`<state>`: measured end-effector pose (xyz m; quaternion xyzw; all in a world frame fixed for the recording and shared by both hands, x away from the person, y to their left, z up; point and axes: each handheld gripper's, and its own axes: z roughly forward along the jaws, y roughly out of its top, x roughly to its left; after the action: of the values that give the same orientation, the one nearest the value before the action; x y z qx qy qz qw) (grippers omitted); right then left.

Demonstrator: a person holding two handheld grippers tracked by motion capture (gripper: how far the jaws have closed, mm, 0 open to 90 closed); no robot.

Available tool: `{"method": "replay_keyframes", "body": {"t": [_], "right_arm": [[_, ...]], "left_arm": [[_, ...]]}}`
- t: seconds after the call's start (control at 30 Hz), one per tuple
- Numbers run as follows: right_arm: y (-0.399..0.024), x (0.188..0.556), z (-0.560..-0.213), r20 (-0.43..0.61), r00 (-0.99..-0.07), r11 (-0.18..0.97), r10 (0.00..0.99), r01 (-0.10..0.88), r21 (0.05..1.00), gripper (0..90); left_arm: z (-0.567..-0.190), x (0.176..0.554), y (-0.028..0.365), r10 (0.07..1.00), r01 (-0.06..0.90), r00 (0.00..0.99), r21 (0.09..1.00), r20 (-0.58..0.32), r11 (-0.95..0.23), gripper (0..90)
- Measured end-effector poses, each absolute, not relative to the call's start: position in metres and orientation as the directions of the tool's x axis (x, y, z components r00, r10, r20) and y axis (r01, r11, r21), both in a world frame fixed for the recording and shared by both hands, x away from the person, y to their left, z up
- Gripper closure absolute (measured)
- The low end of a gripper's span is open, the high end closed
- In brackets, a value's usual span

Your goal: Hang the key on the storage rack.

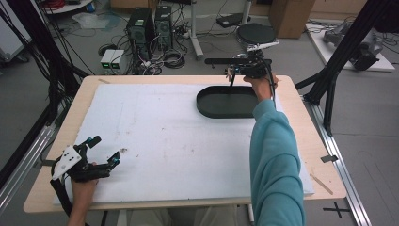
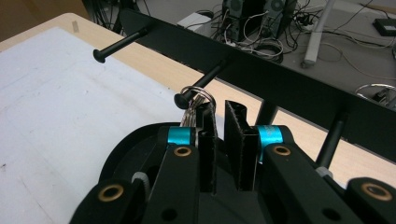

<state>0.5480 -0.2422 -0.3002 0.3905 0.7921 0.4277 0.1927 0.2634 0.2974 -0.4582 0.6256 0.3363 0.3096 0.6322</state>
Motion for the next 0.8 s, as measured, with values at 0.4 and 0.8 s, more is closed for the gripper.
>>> {"method": "replay_keyframes", "body": {"t": [0.4,0.8], "right_arm": [[-0.242,0.543,-0.301,0.030,-0.631,0.346,0.776,0.464,0.815,76.4],[-0.228,0.508,-0.276,0.042,-0.742,0.406,0.669,0.412,0.816,68.4]], "left_arm": [[-0.458,0.263,0.297,0.812,0.029,0.582,0.999,-0.039,0.028,3.5],[-0.459,0.263,0.297,0.814,0.017,0.580,0.999,-0.033,0.028,3.5]]}}
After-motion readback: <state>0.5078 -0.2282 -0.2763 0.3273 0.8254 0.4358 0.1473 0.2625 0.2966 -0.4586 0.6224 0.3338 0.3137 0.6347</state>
